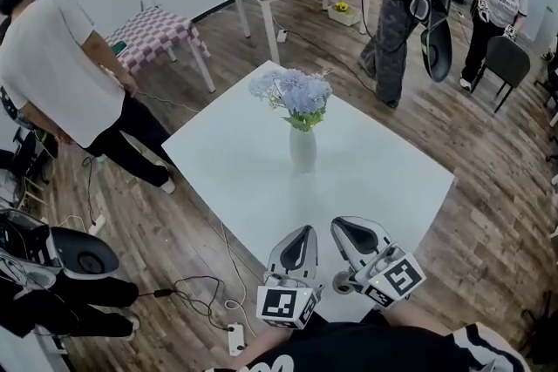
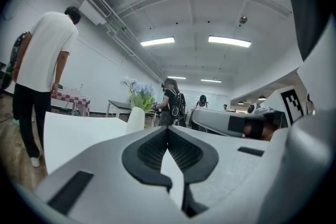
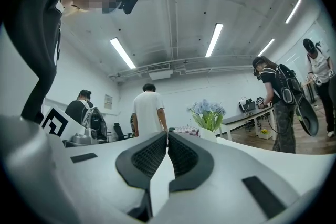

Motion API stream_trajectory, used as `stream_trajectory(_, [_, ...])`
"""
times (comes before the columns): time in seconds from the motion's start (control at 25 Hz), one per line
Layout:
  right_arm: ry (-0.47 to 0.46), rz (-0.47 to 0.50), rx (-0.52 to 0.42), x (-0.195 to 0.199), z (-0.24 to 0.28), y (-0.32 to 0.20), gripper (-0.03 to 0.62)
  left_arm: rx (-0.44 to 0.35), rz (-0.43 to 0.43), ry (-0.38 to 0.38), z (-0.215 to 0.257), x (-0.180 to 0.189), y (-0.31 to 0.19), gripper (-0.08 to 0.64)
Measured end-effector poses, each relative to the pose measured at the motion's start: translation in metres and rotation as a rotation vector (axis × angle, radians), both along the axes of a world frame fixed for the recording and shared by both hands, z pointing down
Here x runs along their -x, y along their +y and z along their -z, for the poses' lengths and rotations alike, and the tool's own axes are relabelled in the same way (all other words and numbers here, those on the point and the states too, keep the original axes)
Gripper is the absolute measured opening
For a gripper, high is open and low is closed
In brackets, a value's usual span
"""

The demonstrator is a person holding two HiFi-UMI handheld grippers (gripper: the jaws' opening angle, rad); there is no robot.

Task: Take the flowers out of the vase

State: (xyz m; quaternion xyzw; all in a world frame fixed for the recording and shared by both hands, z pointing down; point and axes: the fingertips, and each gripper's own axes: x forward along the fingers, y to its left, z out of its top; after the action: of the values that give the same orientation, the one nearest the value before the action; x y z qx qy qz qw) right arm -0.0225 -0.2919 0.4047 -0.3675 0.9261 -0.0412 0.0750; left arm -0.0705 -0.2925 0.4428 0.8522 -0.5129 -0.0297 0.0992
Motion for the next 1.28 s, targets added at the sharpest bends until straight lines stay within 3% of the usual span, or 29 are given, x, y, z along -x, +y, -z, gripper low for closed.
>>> stream_trajectory(0.44, [0.016,0.042,-0.06,-0.017,0.023,-0.044,0.025,0.014,0.123,-0.013,0.004,0.014,-0.008,0.002])
stream_trajectory(0.48, [0.015,0.047,-0.066,-0.019,0.028,-0.051,0.035,0.015,0.131,-0.013,0.006,0.016,-0.01,0.002])
stream_trajectory(0.56, [0.021,0.066,-0.077,-0.021,0.035,-0.064,0.121,0.02,0.142,-0.011,0.004,0.018,-0.011,0.002])
stream_trajectory(0.96, [0.198,0.061,-0.233,-0.016,0.08,-0.132,0.239,0.037,0.174,-0.024,-0.007,0.027,-0.001,0.002])
stream_trajectory(1.08, [0.265,0.066,-0.239,-0.011,0.082,-0.16,0.261,0.044,0.186,-0.025,-0.011,0.03,-0.002,0.002])
stream_trajectory(1.28, [0.259,0.1,-0.197,0.0,0.083,-0.185,0.264,0.045,0.202,-0.032,-0.012,0.034,0.0,0.002])
